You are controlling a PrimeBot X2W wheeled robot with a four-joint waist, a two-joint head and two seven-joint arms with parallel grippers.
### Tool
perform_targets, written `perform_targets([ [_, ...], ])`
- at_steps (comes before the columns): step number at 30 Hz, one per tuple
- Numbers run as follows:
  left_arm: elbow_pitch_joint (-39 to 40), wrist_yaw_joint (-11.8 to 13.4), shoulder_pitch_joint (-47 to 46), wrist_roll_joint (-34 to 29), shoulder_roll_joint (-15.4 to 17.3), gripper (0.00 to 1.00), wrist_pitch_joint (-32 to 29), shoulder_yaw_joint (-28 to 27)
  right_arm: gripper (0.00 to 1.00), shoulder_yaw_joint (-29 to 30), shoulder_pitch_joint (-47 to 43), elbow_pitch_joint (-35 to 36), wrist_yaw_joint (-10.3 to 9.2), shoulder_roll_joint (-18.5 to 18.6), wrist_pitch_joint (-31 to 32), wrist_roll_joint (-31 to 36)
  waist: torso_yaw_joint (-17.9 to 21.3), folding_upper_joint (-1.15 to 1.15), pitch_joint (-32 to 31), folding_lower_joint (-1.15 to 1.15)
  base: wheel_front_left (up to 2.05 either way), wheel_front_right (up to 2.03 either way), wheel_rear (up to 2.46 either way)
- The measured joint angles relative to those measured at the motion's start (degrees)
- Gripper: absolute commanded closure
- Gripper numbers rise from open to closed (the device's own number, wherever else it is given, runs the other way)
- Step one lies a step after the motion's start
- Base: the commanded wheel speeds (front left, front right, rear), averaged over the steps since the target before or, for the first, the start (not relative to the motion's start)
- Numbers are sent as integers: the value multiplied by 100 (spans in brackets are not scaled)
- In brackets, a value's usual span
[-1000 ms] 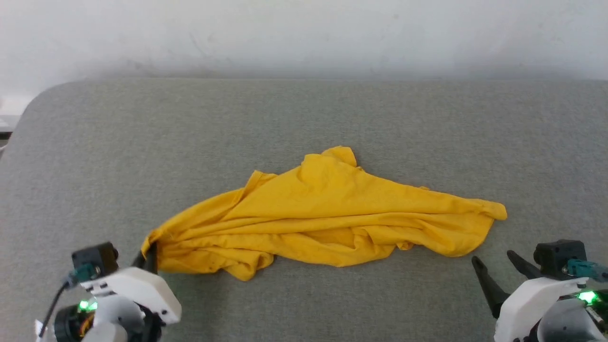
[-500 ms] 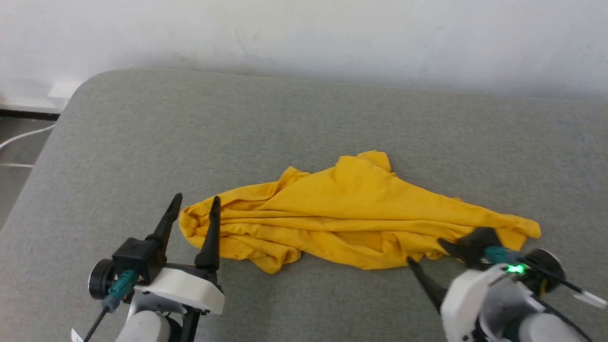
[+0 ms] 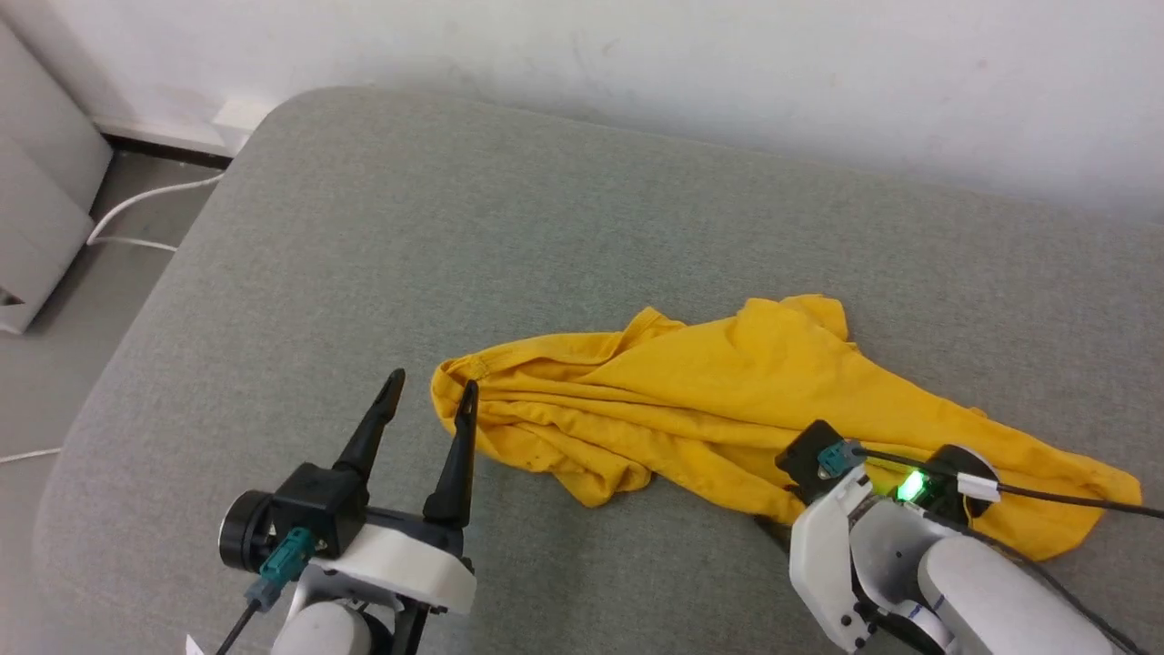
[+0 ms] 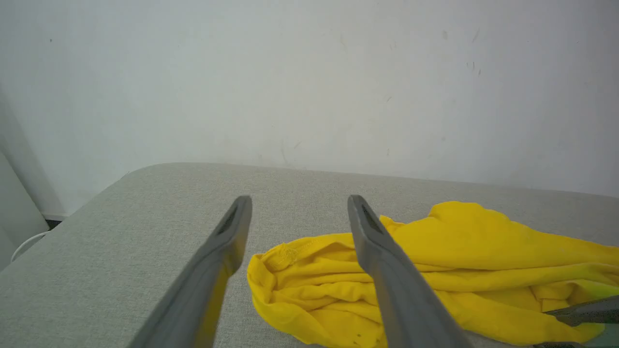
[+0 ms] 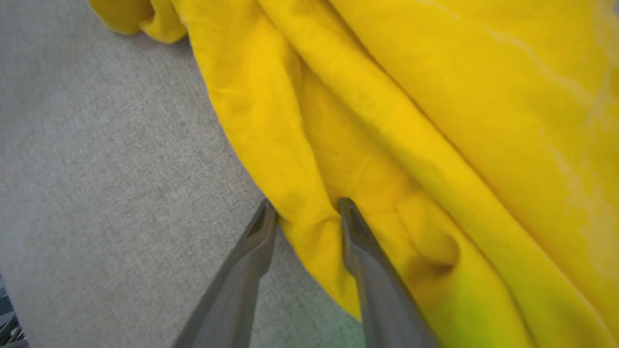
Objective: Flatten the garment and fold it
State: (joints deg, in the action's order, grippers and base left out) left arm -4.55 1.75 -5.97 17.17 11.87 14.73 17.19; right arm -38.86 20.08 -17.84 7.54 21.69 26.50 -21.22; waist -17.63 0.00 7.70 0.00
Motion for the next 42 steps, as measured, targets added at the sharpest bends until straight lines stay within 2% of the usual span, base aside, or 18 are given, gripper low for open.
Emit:
perform_targets([
  [4, -124, -59, 60, -10, 4, 0, 0, -100, 100, -92, 88, -108, 0, 136, -91, -241, -37, 0, 4, -1, 0, 0, 0],
  [7, -186, -73, 181, -13, 22, 0, 0, -201, 100, -137, -46, 129, 1, 372, -23, -512, 20, 0, -47, 0, 0, 0, 0],
  [11, -201, -130, 297, -15, 48, 0, 0, -276, 100, -47, -330, 719, 10, 1188, 369, -722, 203, 0, -150, -1, 0, 0, 0],
  [14, -196, -174, 337, -54, 30, 0, 0, -290, 100, 269, -545, 1038, 8, 2030, 726, -759, 405, 0, -267, -1, 0, 0, 0],
  [17, -189, -219, 336, -74, -30, 0, 0, -265, 100, 678, -686, 1217, 7, 2687, 928, -721, 627, 0, -386, 0, 0, 0, 0],
  [19, -201, -267, 334, -93, -71, 0, 0, -231, 100, 960, -761, 1216, 7, 2905, 927, -690, 760, 0, -449, 0, 0, 0, 0],
  [21, -231, -291, 331, -97, -121, 0, 0, -202, 100, 1146, -822, 1141, 7, 2931, 859, -613, 885, 0, -496, 0, 0, 0, 0],
  [23, -296, -338, 326, -102, -136, 0, 0, -157, 100, 1325, -867, 991, 7, 2774, 689, -438, 1001, 0, -519, 0, 0, 0, 0],
  [24, -347, -372, 319, -104, -142, 0, 0, -122, 8, 1416, -875, 920, 7, 2643, 561, -341, 1054, 0, -523, 0, 0, 0, 0],
  [25, -402, -390, 312, -104, -145, 0, -7, -76, 0, 1568, -895, 817, 7, 2457, 463, -278, 1104, 0, -524, 0, 0, 0, 0],
  [26, -402, -390, 312, -104, -145, 0, -7, -76, 0, 1568, -895, 817, 7, 2457, 463, -278, 1104, 0, -524, 0, 0, 0, 0],
  [27, -497, -433, 289, -104, -153, 0, -81, 12, 0, 1879, -979, 724, 7, 2058, 297, -200, 1191, 0, -512, 0, 0, 0, 0],
  [28, -547, -475, 256, -103, -162, 0, -145, 49, 0, 2028, -1027, 732, 7, 1858, 194, -191, 1233, 0, -498, 0, 0, 0, 0],
  [31, -614, -533, 157, -81, -169, 0, -291, 113, 0, 2280, -1124, 881, 7, 1536, 15, -163, 1311, 0, -471, 0, 0, 0, 0],
  [37, -857, -677, -275, 177, -212, 0, -1057, 280, 0, 3340, -1628, 1894, 7, 642, -394, 88, 1585, 0, -386, 0, 0, 0, 0],
  [42, -1224, -668, -722, 169, -169, 0, -1979, 401, 0, 3577, -2201, 2507, 5, 92, -616, 394, 1875, 0, -281, 0, 0, 0, 0],
])
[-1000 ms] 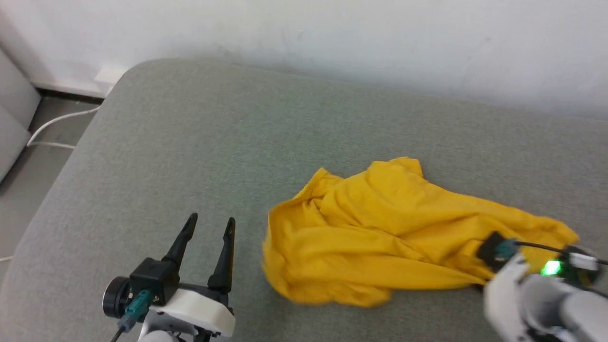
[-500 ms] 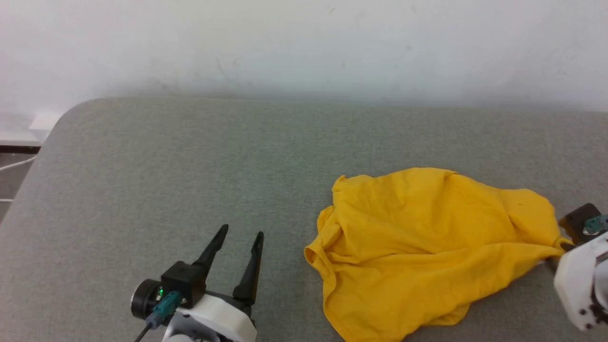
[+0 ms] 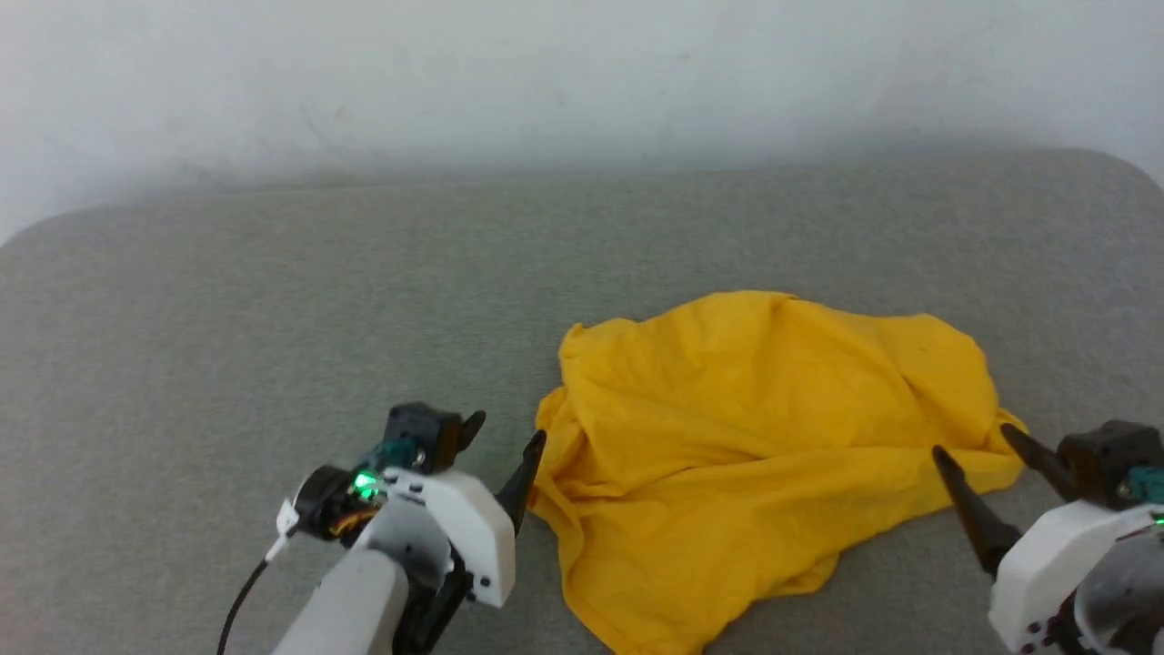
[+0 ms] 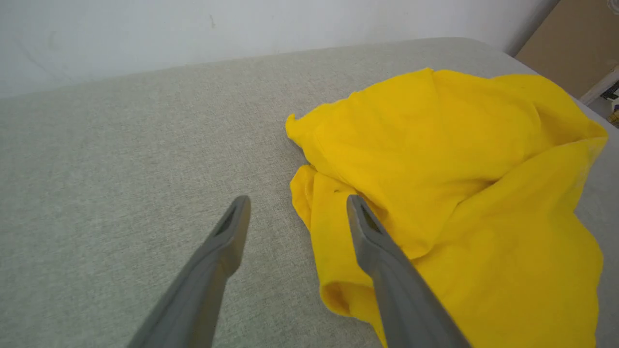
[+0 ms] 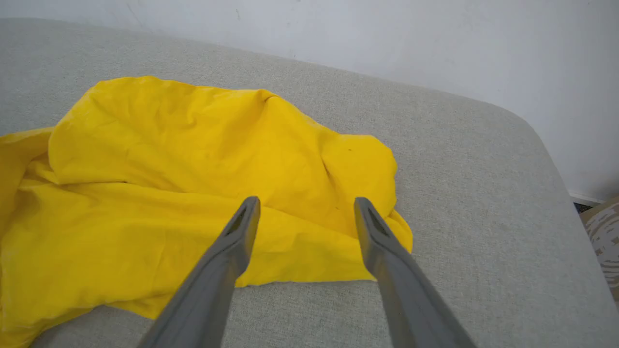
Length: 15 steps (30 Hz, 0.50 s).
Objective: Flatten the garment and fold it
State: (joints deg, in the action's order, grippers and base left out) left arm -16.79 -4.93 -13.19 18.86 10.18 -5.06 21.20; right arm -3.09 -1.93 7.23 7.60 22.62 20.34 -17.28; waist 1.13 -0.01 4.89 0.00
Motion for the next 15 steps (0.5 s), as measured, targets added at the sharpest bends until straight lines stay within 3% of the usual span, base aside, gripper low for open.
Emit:
perform_targets([
  [6, -465, -4, -651, -30, 70, 0, -639, 141, 0, 62, -257, 171, 0, -554, -140, 133, 393, 0, 197, 0, 0, 0, 0],
  [11, -1083, 78, -1175, -355, 183, 0, -980, 324, 0, 5, -287, 143, 0, -690, -231, 281, 703, 0, 481, -1, 0, 0, 0],
  [15, -1447, 0, -1430, -357, 203, 0, -1266, 465, 0, -24, -283, 108, 0, -753, -290, 314, 847, 0, 661, 0, 0, 0, 0],
])
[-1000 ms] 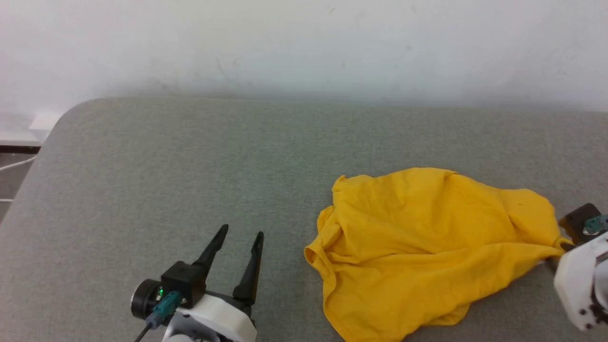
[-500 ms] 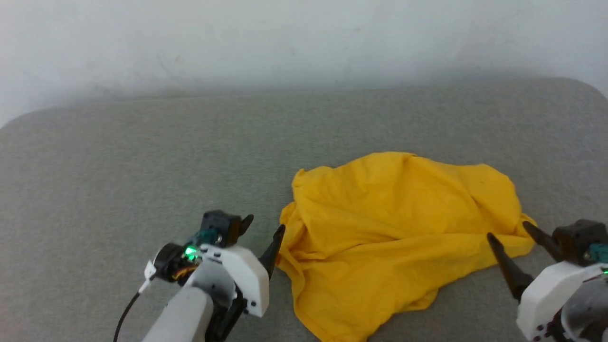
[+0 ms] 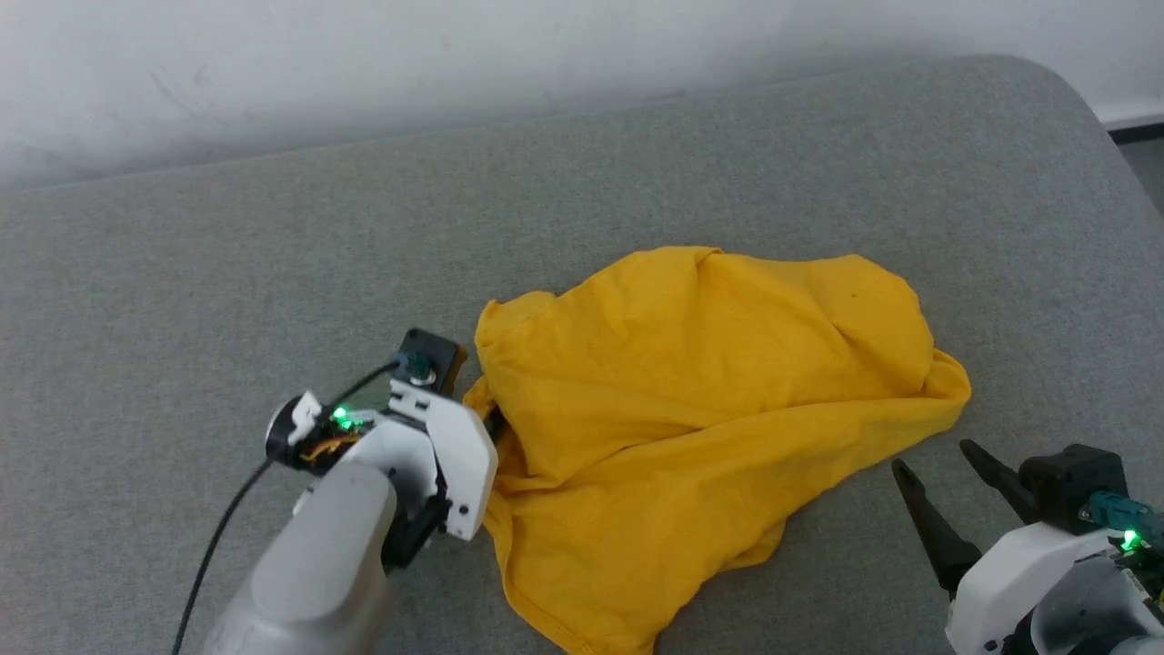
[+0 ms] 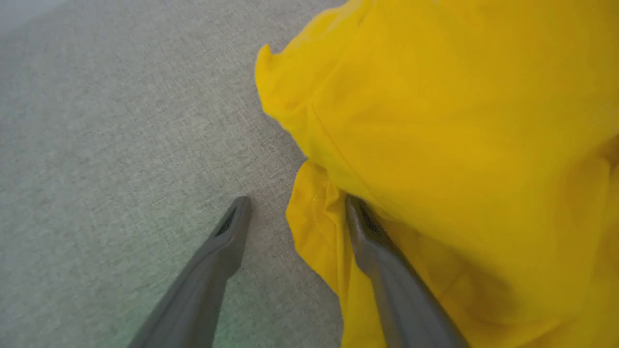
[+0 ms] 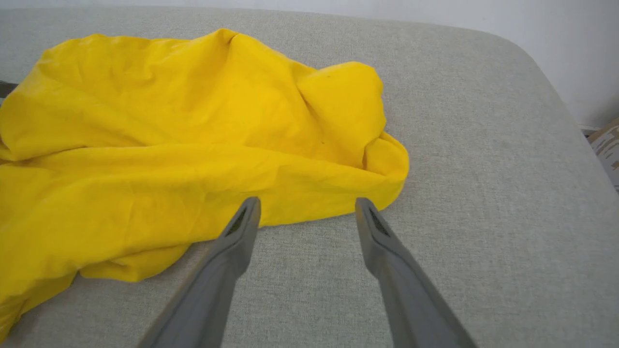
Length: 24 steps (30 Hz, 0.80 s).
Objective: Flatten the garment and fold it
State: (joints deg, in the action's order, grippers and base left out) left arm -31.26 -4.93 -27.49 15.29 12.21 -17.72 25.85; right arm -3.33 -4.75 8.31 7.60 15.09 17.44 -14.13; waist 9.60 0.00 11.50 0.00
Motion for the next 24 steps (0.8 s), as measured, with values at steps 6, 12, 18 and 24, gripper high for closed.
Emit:
perform_targets([
  [6, -107, -191, -304, 394, 40, 100, -226, 190, 0, 15, 14, -44, 0, -12, -43, 7, 62, 0, 146, -1, 0, 0, 0],
  [12, 69, 85, -31, 620, 134, 100, 787, -259, 0, 56, 3, -146, 0, 42, -31, -58, -132, 0, 74, -1, 0, 0, 0],
  [18, 528, 1025, 280, 902, 475, 100, 1962, -1344, 0, 27, -26, -118, 0, 56, 54, -137, -487, 0, -109, 0, 0, 0, 0],
  [24, 590, 1405, 828, 1160, 786, 100, 2013, -1903, 0, -154, -52, -132, 0, 81, 115, -269, -892, 0, -256, 0, 0, 0, 0],
])
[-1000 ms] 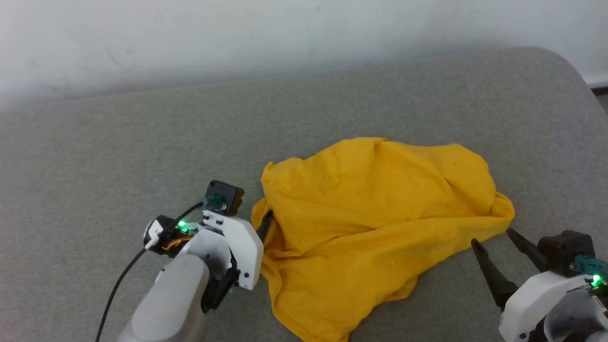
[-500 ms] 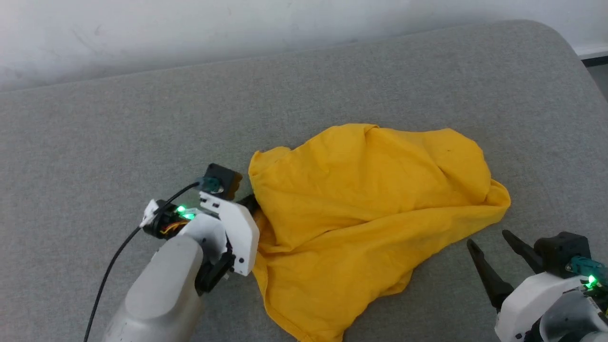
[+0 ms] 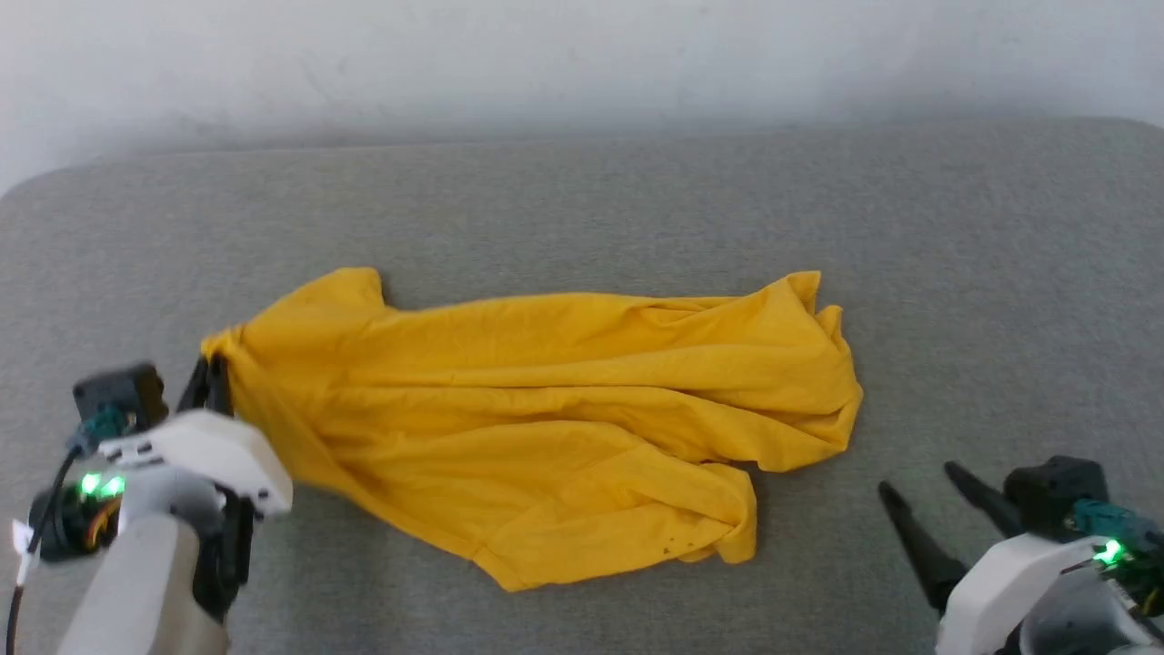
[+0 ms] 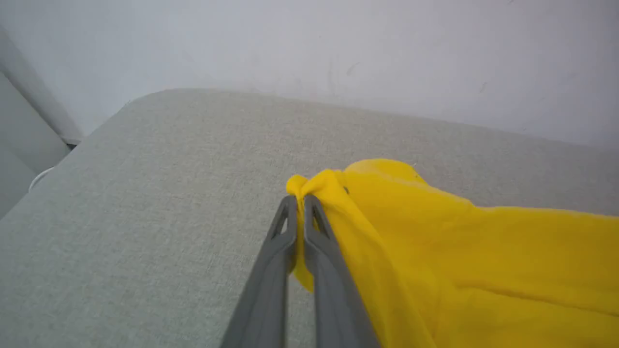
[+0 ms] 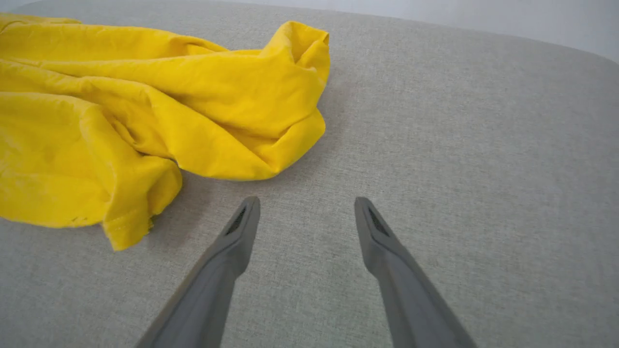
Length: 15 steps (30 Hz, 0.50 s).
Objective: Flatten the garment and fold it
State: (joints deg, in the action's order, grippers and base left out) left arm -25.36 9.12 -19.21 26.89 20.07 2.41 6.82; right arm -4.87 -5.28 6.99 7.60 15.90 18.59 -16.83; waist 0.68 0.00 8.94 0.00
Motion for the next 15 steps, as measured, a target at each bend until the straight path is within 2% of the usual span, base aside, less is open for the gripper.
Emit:
perform_targets([
  [5, 1, 18, 547, 145, -59, 100, -146, 18, 0, -337, -28, -15, 0, 9, 108, -249, -297, 0, -76, 0, 0, 0, 0],
  [6, 10, 20, 620, 155, -99, 79, -135, 37, 0, -408, -29, -26, 0, -3, 145, -339, -352, 0, -84, 0, 0, 0, 0],
  [7, 32, 31, 681, 147, -140, 13, -62, 57, 0, -501, -28, -38, -1, 0, 204, -421, -406, 0, -92, 0, 0, 0, 0],
  [8, 86, 30, 723, 142, -187, 0, 77, 76, 0, -583, -26, -42, -1, -2, 255, -502, -461, 0, -102, 0, 0, 0, 0],
  [12, 441, -134, 766, 69, -304, 0, 848, 135, 0, -793, 21, -97, -2, -64, 650, -922, -660, 0, -165, 0, 0, 0, 0],
  [15, 760, -191, 844, -169, -332, 0, 1127, 230, 0, -878, 148, -225, -3, -45, 981, -1001, -797, 0, -244, 0, 0, 0, 0],
])
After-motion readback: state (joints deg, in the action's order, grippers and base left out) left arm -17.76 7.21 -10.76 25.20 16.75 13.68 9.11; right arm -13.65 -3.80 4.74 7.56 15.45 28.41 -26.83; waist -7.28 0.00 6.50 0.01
